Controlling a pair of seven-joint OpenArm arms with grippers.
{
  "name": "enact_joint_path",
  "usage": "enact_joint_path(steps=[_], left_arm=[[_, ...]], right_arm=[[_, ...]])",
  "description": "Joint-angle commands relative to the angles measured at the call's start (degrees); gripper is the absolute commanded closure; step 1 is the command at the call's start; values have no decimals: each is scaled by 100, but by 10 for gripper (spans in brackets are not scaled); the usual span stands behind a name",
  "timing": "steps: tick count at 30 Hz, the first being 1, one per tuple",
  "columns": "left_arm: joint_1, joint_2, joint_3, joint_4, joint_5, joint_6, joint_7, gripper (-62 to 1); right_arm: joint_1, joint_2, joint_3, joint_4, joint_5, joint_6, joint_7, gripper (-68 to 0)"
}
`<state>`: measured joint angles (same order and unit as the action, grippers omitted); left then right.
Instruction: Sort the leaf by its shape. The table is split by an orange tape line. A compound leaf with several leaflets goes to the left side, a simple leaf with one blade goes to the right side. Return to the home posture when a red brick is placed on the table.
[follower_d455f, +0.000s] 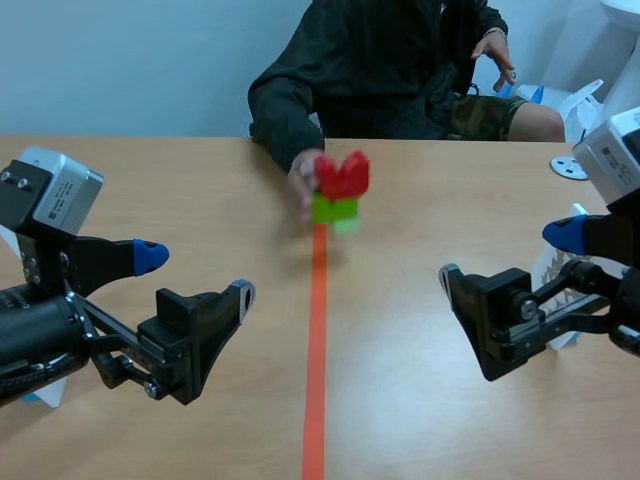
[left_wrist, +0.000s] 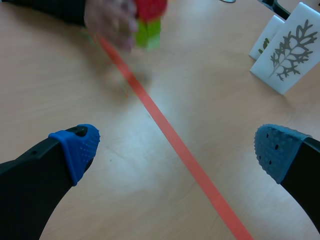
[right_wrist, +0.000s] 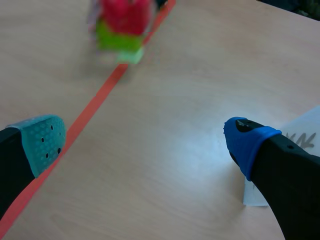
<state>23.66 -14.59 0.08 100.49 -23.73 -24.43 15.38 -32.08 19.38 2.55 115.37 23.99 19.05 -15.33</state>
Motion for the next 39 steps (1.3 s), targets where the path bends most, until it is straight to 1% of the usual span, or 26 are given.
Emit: enact_joint_path(steps=[1, 36, 39], left_arm=[[-4, 28, -39, 9, -70, -33, -96, -623], [-2, 28, -39, 9, -68, -33, -96, -623], [-2, 28, -39, 9, -68, -33, -96, -623]], right_arm=[[68, 13, 48, 26, 28, -20, 72, -679], [68, 13, 48, 26, 31, -20, 74, -679], [68, 13, 48, 26, 227, -20, 98, -679]])
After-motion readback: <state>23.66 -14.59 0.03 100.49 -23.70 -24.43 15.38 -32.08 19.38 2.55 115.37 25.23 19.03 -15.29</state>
